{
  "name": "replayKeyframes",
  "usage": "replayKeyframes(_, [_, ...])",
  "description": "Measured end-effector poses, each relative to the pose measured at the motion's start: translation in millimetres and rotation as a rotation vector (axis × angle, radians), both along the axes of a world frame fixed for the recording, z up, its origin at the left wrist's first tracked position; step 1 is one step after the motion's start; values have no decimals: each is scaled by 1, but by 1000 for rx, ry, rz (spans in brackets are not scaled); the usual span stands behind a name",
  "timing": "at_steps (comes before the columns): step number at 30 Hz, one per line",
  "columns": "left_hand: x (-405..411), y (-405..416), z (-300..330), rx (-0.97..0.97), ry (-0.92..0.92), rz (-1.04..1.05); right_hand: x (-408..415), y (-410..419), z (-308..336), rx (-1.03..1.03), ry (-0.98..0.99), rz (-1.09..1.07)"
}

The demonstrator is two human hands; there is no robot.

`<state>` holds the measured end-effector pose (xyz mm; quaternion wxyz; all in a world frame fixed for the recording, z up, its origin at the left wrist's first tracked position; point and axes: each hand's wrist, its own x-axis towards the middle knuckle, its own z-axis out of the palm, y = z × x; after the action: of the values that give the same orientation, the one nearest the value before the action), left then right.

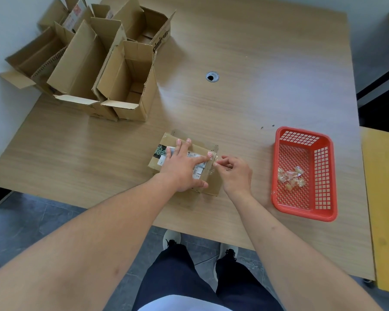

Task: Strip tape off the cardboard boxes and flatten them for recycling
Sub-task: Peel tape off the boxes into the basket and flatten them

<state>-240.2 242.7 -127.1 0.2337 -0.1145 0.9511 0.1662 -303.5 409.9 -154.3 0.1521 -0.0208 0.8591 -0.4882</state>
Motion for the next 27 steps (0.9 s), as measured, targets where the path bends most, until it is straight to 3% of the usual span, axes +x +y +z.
replayKeyframes(7, [0, 1, 2, 0, -4, 2, -5, 0, 4, -262, -227, -69])
replayKeyframes(15, [0, 1, 2, 1, -6, 4, -11, -5, 5, 82, 26, 83])
replayKeyframes(20, [0, 1, 2, 8, 2, -4, -21, -8, 10, 94, 21, -79])
replayKeyframes(24, [1, 1, 1, 16, 6, 1, -23, -24, 8, -61, -129, -300])
replayKeyframes(27, [1, 0, 0, 13, 5, -3, -21, -25, 11, -158, -198, -272])
